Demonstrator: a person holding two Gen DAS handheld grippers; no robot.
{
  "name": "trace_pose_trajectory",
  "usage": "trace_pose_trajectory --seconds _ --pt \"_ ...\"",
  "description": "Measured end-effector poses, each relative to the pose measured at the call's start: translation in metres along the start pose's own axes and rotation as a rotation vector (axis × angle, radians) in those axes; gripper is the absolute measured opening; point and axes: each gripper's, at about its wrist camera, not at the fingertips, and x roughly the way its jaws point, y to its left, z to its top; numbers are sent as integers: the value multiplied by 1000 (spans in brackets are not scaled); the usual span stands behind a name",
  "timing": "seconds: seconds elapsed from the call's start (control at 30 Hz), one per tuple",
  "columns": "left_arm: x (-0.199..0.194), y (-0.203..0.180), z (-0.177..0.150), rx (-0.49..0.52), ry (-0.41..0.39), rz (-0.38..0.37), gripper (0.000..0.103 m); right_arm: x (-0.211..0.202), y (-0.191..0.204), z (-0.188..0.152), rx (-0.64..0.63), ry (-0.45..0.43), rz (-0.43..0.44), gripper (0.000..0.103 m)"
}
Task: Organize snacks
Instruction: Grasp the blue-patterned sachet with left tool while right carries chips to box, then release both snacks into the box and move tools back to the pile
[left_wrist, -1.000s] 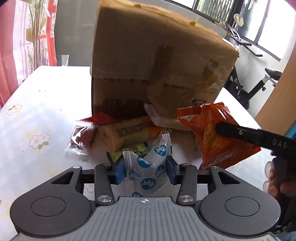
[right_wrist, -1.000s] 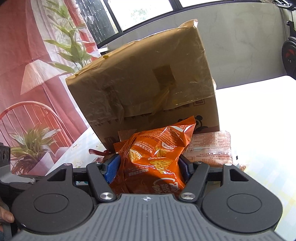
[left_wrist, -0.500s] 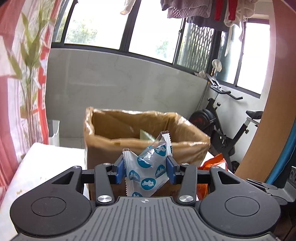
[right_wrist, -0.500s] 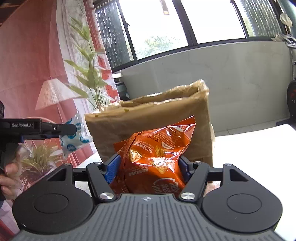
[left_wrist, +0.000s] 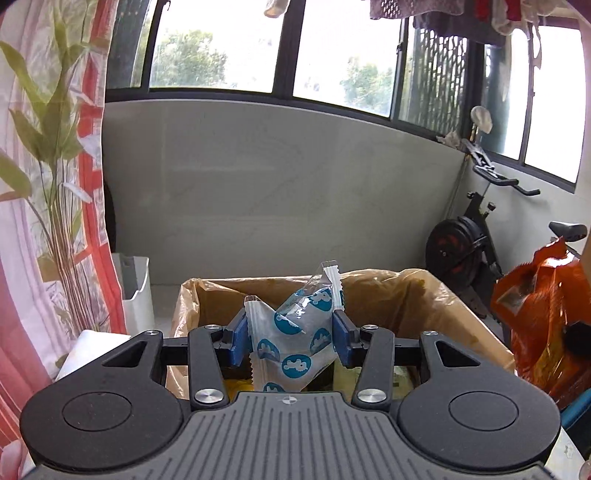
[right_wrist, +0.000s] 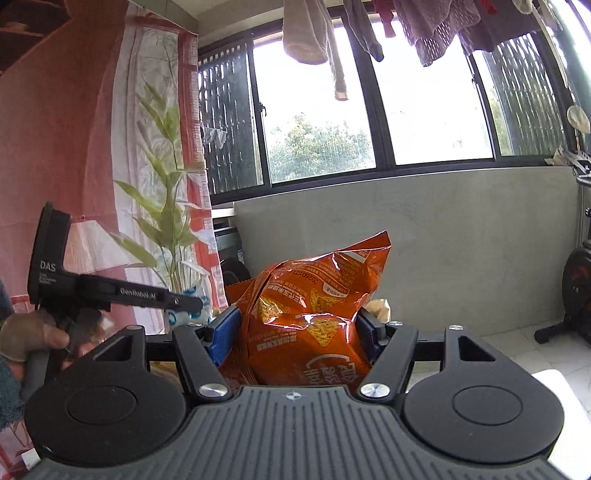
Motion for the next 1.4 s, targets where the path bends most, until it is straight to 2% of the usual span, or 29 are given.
trace_pose_trajectory --seconds 0.1,0.2,0.4,0.53,0.63,0.7,0.8,1.1,1.3,1.4 --pt "22 4 2 0 22 37 54 28 -2 6 5 26 -11 67" --pt "23 11 3 1 14 57 59 49 0 6 -15 57 -19 67" --pt "2 44 7 -60 -3 61 59 95 21 2 -91 106 -15 67" --pt "-17 63 5 -86 -13 76 59 127 32 -4 -51 161 7 68" --pt "-24 74 5 -93 -14 87 59 148 41 -10 -46 237 6 72" --pt "-27 81 4 -95 -14 89 60 151 44 -12 -55 254 4 73" --pt "-31 85 2 -88 -11 88 60 143 43 -15 -51 234 3 83" --pt "-46 93 -24 -82 16 60 61 86 9 -17 -9 181 19 83" --pt "-67 90 -63 -72 3 123 62 30 -11 -38 -66 78 -27 83" --pt "-72 91 -82 -120 4 138 62 7 -21 -58 -46 49 -67 83"
